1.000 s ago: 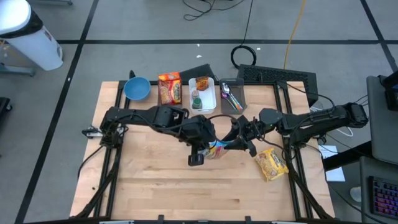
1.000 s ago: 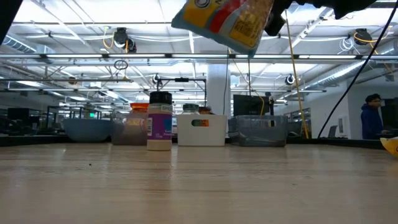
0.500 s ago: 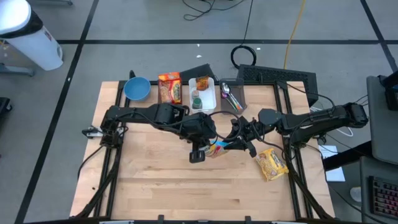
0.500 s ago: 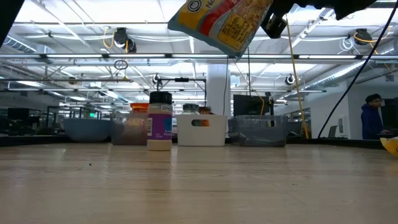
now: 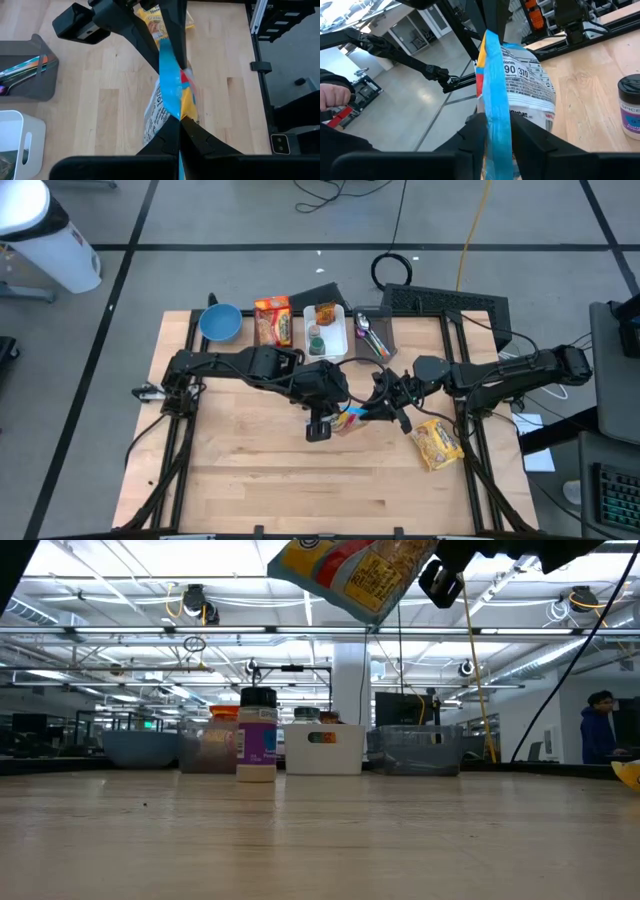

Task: Pick & Place Food Item
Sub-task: Put the blue noodle pack into the left black bin

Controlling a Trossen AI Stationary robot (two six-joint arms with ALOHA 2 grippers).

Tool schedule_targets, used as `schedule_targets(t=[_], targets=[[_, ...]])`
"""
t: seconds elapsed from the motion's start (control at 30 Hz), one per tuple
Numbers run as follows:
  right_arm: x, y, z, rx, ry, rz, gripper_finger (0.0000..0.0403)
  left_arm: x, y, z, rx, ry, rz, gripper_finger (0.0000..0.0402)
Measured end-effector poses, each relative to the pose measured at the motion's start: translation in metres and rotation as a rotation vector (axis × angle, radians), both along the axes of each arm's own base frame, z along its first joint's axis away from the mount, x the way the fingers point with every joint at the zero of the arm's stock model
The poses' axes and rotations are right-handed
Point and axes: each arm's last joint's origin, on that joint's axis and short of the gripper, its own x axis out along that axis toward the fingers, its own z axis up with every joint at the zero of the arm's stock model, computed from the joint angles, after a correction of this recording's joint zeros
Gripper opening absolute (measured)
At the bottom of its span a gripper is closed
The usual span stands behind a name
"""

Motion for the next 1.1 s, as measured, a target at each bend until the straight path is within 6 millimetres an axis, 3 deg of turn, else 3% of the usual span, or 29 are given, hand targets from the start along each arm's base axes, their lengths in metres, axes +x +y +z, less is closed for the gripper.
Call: schedule_targets(t=[0.3, 0.63, 0.8, 0.93, 1.1], targets=[[0.0, 0.0, 0.0, -0.003, -0.002, 0.0, 0.0006, 0.0, 0.0, 0.0, -0.006, 0.001, 0.007, 0.0002], [0.0, 0.0, 0.0, 0.007, 0.004, 0.0, 0.0001, 0.0, 0.001, 0.0, -0.029, 0.005, 0.015, 0.0025], [0.0, 0.0, 0.0, 0.01, 0.004, 0.0, 0.0001, 0.002, 0.013, 0.0, -0.141, 0.024, -0.004, 0.003], [-0.001, 0.0, 0.001, 0.01, -0.001, 0.001, 0.0, 0.003, 0.026, 0.001, -0.241, 0.039, -0.003, 0.0056], [-0.002, 0.0, 0.002, 0.01, -0.002, 0.0, 0.0, 0.008, 0.039, 0.006, -0.391, 0.002, -0.018, 0.0119]])
